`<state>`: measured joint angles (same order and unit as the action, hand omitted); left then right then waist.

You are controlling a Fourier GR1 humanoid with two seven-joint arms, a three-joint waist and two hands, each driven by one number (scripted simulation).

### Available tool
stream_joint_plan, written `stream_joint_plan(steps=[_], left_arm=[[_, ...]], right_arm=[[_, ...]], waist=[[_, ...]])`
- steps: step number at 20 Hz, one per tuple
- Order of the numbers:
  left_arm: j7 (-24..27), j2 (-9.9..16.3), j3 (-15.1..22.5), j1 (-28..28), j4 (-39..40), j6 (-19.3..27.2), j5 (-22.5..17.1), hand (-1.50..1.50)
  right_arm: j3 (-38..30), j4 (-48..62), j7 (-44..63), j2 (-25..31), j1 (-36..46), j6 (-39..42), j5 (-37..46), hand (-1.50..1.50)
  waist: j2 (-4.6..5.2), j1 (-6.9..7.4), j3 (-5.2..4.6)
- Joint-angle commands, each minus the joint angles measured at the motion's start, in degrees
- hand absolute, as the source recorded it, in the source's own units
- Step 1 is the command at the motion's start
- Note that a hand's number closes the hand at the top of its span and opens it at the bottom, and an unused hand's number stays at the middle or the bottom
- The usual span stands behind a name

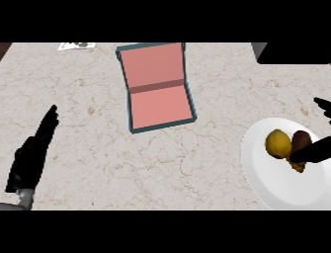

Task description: Pick the lemon from the plate and place it in the cardboard box

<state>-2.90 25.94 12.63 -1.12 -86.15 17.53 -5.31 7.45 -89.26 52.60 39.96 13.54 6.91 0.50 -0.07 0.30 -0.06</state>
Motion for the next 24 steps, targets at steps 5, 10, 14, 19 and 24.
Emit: stream_joint_plan(steps=[5, 10, 14, 19, 24], left_arm=[[-2.19, -1.12, -2.76, 0.32, -2.14, -2.3, 2.02, 0.0], [-1.23, -3.1, -4.58, 0.8, -0.59, -3.69, 4.03, 0.0], [-3.92, -5.68, -4.07, -2.16, -0.21, -2.92, 6.47, 0.0], [-1.01, -5.22, -8.78, -0.01, 1.15, -8.28, 5.05, 0.0], [-4.59, -8.01, -8.89, -0.44, -2.06, -7.54, 9.38, 0.0]], right_arm=[[1.54, 8.49, 2.14, -6.68, 4.51, 1.17, 7.61, -1.5], [-0.26, 6.08, 6.11, -9.06, 2.61, 3.05, 9.2, -1.5], [-1.38, 4.01, 5.12, -8.5, -1.05, 4.86, 9.96, -1.5], [-3.41, 4.79, 0.43, -11.45, -2.99, 4.88, 13.43, -1.5], [-4.84, 5.75, 4.39, -15.0, 1.73, 6.31, 16.84, -1.5]], waist=[[0.15, 0.25, 0.07], [0.08, -0.1, 0.06], [0.06, -0.42, 0.06], [0.05, -0.35, 0.06], [0.06, -0.17, 0.06]])
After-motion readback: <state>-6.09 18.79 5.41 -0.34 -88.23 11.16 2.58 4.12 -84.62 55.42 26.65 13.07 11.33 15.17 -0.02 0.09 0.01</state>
